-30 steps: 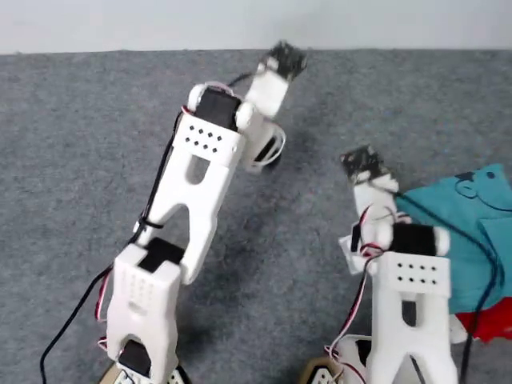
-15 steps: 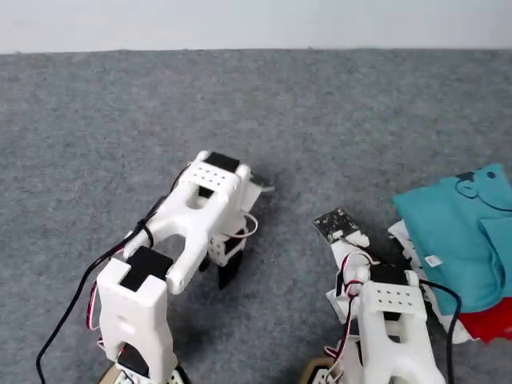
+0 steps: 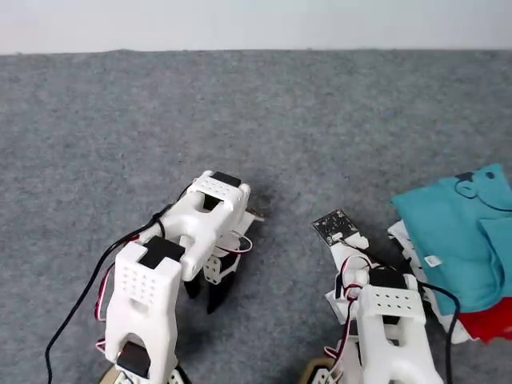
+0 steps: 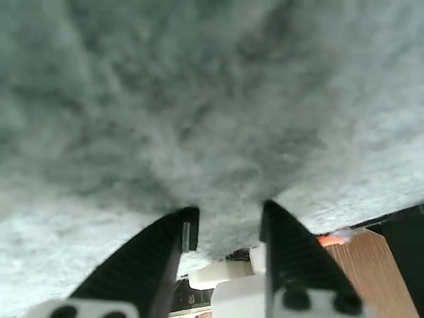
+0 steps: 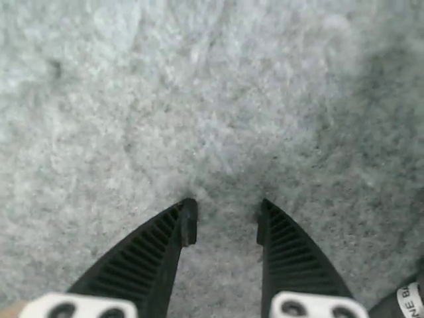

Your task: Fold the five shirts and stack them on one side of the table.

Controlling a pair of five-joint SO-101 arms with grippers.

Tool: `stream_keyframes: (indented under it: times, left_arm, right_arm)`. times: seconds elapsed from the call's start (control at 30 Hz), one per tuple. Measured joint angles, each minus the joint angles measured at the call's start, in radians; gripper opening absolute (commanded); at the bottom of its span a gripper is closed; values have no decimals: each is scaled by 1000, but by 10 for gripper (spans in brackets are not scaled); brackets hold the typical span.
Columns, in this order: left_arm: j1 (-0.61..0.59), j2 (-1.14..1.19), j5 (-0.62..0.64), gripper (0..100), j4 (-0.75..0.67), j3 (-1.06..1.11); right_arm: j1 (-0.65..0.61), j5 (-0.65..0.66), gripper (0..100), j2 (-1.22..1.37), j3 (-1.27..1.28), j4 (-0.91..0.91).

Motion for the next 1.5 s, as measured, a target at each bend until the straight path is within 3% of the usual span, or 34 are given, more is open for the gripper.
stream_keyframes:
  times: [0.4, 1.5]
  left_arm:
    - [2, 20, -2, 11, 2, -6]
    - [3, 31, 0, 14, 2, -6]
  right_arm:
    - [0, 0, 156, 0, 2, 0]
    - [0, 0, 156, 0, 2, 0]
